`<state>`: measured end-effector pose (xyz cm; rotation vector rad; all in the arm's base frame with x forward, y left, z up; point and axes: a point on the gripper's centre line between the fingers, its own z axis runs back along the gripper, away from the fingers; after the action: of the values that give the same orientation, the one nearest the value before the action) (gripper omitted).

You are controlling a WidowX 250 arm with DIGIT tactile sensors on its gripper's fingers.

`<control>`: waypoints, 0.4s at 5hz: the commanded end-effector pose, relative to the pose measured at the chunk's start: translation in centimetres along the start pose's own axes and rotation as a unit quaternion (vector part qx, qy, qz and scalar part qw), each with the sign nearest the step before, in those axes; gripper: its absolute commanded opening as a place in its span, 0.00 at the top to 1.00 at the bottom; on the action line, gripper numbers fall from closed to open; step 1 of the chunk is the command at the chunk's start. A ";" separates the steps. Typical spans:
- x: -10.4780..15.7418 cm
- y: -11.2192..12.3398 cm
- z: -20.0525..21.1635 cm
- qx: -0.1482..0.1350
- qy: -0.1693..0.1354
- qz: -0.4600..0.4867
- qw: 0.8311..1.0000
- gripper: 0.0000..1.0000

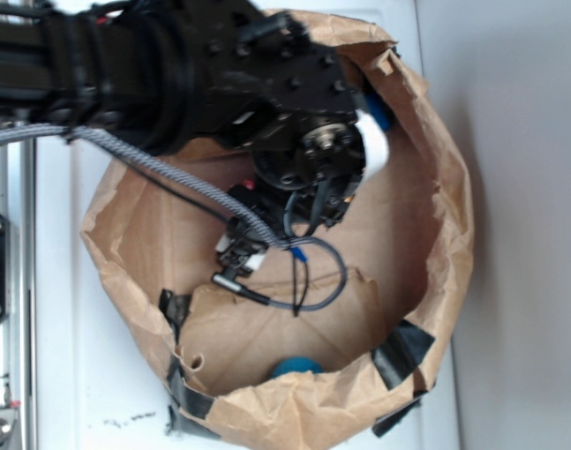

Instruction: Grab the shell.

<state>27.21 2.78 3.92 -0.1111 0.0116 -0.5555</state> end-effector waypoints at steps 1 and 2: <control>1.1 1.1 -2.4 0.023 0.029 0.003 0.999 0.00; 1.4 1.2 -3.2 0.025 0.041 0.013 0.999 0.46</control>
<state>28.55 3.00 1.29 -0.0433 0.0897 -0.5307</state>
